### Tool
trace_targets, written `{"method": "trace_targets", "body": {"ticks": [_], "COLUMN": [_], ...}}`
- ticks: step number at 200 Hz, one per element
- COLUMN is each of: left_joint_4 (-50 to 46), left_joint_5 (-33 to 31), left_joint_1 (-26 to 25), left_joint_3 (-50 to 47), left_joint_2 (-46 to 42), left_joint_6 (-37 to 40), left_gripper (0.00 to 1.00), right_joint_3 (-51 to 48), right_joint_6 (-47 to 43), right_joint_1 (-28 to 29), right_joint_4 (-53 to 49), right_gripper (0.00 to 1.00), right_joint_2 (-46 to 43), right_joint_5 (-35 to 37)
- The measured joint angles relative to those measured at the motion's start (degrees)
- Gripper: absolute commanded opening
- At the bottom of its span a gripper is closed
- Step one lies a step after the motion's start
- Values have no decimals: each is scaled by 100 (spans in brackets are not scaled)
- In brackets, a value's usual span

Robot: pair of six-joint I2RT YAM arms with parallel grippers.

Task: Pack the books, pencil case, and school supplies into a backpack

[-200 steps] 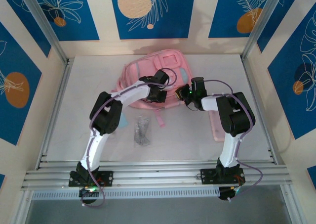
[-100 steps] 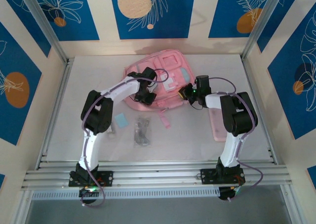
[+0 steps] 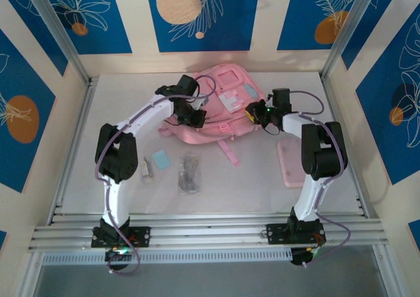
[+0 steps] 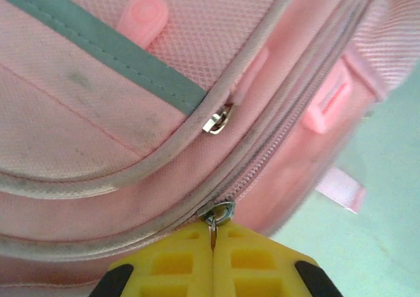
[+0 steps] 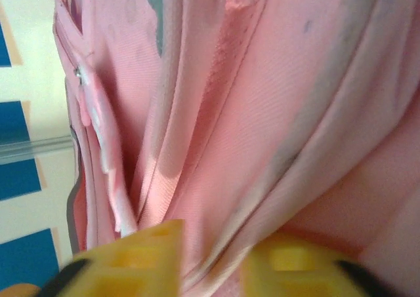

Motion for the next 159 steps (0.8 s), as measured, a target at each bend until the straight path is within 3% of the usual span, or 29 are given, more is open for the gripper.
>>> {"method": "trace_targets", "body": {"ticks": [22, 64, 116, 131, 141, 149, 159], "left_joint_4": [52, 271, 540, 564, 597, 625, 660], "left_joint_5": [299, 636, 826, 828, 826, 811, 750], "left_joint_1": [-44, -164, -372, -398, -400, -398, -398], "left_joint_3": [96, 234, 267, 238, 162, 79, -48], "left_joint_2": [2, 2, 2, 0, -2, -11, -17], "left_joint_6": [-267, -601, -741, -743, -741, -739, -699], "left_gripper": [0, 0, 0, 0, 0, 0, 0], "right_joint_3": [-142, -778, -997, -997, -977, -944, -898], "right_joint_6": [17, 472, 1233, 1440, 1508, 1596, 1631], "right_joint_1": [35, 573, 1222, 1224, 1226, 1226, 1233], "right_joint_4": [-114, 101, 575, 822, 968, 1016, 1025], "right_gripper": [51, 53, 52, 39, 15, 1, 0], "right_joint_2": [-448, -1482, -1189, -949, -782, -660, -560], "right_joint_5": [-87, -356, -361, -341, -350, -361, -391]}}
